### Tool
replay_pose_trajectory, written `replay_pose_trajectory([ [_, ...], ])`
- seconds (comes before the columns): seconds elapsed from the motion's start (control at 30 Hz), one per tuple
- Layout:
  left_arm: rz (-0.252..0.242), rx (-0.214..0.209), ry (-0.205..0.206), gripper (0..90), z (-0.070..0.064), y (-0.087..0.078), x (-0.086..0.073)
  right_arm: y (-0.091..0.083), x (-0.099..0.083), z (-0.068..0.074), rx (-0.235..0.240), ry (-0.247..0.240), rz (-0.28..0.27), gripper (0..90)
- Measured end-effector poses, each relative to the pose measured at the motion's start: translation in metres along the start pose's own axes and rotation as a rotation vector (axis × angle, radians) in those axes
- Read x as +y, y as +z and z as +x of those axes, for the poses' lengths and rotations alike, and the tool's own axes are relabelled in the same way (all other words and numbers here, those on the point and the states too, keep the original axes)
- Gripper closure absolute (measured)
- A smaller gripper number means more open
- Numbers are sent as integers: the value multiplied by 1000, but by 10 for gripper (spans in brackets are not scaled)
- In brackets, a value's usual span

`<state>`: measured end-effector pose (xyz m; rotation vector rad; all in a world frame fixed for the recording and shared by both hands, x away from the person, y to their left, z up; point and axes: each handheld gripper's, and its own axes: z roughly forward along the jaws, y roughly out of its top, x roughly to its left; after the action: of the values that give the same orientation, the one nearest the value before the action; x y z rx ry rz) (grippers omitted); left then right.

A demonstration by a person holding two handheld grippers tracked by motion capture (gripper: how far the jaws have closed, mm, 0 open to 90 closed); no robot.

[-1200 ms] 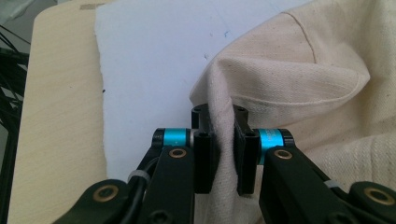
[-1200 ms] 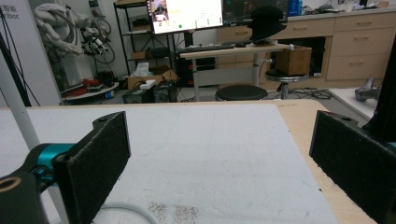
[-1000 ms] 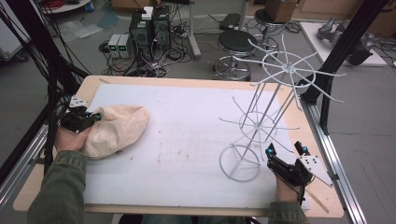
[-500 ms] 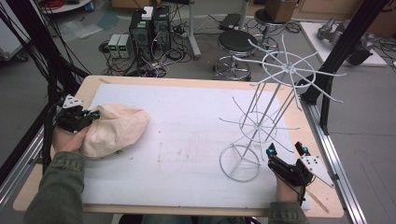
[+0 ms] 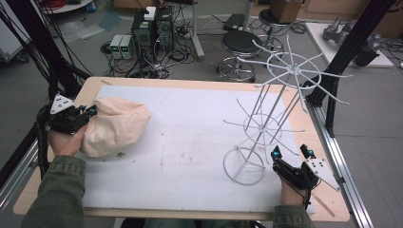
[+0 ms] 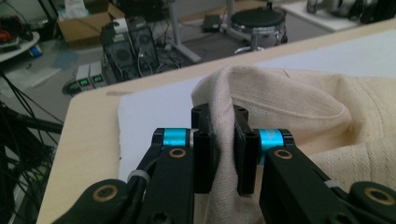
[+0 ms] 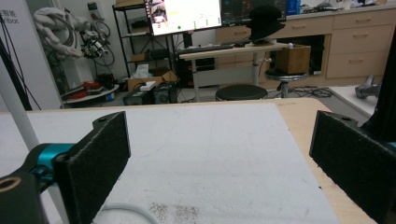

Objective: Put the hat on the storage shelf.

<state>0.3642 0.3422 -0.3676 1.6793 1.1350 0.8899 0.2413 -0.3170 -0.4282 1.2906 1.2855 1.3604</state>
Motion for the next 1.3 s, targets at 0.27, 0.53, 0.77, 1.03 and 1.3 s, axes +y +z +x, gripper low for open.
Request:
replay_pose_trajectory([
  [0.27, -127, -32, -3, 812, -11, -14, 13, 0, 0, 0, 2, -4, 2, 44],
  [0.53, -232, -79, 2, 812, -28, -25, 33, 0, 0, 0, 0, -1, 1, 43],
  [0.77, -323, -137, -6, 811, -43, -37, 51, 0, 0, 0, 1, 0, 1, 43],
  [1.03, -422, -230, -64, 812, -58, -42, 66, 0, 0, 0, 3, 3, 2, 43],
  [1.3, -479, -292, -54, 811, -77, -46, 82, 0, 0, -1, 5, -1, -2, 44],
])
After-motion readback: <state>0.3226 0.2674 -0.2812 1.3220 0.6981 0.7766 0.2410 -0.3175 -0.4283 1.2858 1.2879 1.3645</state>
